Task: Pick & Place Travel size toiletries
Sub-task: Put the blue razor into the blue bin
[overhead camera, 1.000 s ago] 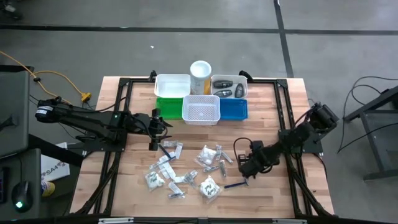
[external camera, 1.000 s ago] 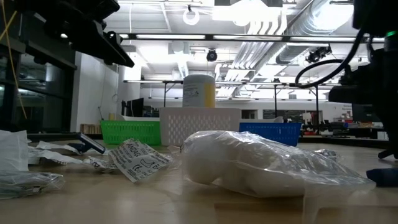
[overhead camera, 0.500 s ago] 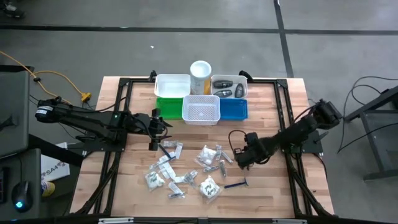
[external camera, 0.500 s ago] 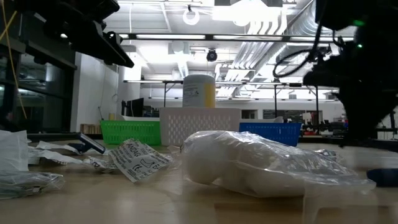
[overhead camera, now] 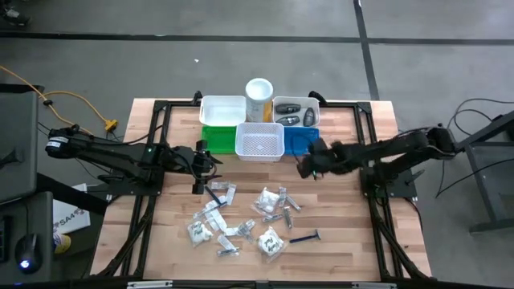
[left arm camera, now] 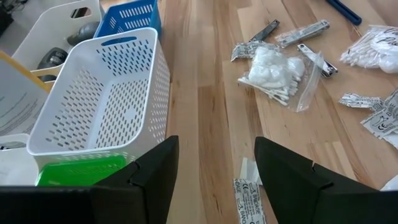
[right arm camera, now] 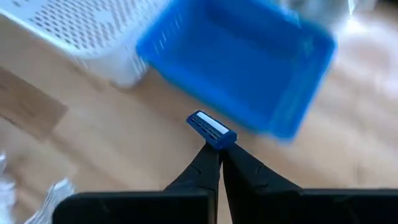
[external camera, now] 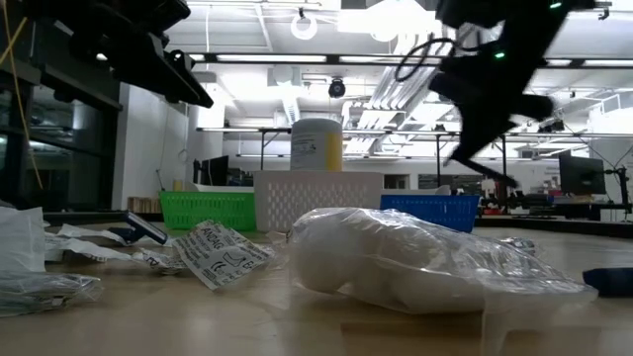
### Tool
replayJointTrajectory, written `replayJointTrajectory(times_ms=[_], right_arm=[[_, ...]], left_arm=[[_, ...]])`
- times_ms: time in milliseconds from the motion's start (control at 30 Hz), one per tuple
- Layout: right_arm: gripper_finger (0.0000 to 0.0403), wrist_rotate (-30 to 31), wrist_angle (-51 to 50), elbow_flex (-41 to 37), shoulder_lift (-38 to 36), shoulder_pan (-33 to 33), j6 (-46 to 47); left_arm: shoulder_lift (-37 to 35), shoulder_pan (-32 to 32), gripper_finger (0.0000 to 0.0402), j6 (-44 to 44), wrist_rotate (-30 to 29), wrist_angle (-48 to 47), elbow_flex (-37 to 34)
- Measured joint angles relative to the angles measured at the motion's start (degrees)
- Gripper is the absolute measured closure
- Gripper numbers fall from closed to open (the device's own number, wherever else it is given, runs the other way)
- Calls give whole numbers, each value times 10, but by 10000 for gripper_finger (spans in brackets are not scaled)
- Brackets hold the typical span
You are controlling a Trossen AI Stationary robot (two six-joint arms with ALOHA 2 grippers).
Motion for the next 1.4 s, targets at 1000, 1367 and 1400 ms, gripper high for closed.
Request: replayJointTrajectory(times_ms=[1000,1367,1400], right_arm=[[341,-77,238,1,102,-219,-670],[220,-122,132,13,63,-173,-564],[216,-140,114,16,53,-160,-546]], left_arm=[[0,0,193,-30,-3,-22,0],[0,0,193,-34,-3,-27,0],[0,0,193,-35,-3,-28,0]])
